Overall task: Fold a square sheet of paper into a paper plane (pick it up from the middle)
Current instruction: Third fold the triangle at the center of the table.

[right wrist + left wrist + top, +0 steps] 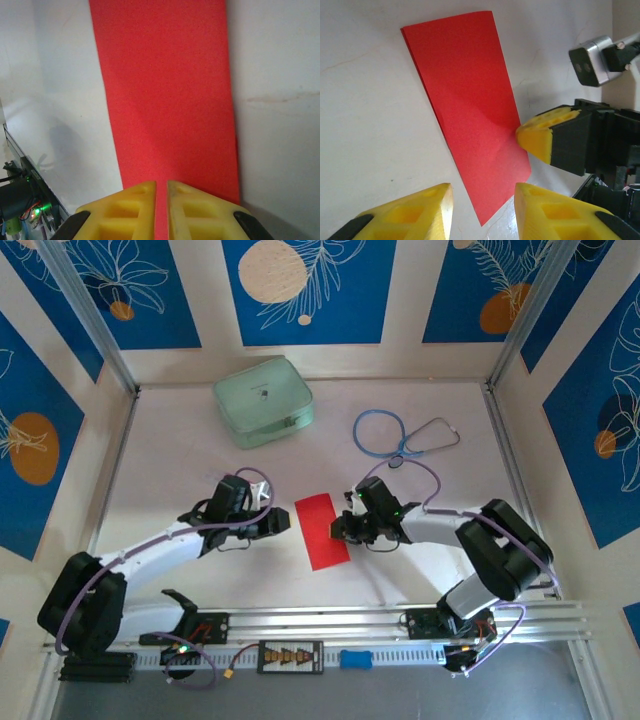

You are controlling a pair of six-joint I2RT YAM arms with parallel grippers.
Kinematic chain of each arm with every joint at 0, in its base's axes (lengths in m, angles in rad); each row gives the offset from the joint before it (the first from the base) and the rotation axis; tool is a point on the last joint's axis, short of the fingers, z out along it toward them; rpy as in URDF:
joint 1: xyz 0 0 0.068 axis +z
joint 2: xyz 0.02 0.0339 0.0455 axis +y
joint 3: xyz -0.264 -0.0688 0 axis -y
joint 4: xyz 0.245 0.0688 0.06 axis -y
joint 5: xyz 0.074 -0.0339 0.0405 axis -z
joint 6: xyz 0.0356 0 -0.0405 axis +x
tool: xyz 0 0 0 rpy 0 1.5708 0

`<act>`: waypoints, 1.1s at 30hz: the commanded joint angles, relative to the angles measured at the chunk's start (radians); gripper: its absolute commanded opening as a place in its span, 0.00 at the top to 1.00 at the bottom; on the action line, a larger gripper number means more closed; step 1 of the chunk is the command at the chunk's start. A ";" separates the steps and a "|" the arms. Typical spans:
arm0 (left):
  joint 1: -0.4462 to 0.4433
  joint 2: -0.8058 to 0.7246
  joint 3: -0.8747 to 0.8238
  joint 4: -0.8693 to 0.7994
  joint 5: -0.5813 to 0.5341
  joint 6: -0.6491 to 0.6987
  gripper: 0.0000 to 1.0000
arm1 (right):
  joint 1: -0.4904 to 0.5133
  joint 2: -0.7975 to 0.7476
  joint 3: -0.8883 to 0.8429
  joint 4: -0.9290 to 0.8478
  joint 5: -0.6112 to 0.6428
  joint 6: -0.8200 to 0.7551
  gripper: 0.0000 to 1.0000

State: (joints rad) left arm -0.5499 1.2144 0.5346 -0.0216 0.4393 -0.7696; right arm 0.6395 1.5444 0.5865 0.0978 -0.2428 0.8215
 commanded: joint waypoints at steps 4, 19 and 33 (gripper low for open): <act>0.007 0.018 -0.015 0.054 0.017 0.005 0.61 | -0.023 0.094 -0.006 0.084 -0.052 0.054 0.85; -0.004 0.153 -0.061 0.341 0.081 -0.158 0.55 | 0.037 -0.080 -0.196 0.229 0.129 0.333 0.83; -0.034 0.258 -0.051 0.410 0.138 -0.170 0.53 | -0.026 -0.085 -0.065 0.053 -0.030 0.069 0.82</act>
State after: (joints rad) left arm -0.5716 1.4506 0.4774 0.3557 0.5365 -0.9352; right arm 0.6197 1.4239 0.5106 0.1928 -0.2058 0.9485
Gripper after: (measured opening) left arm 0.468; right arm 0.184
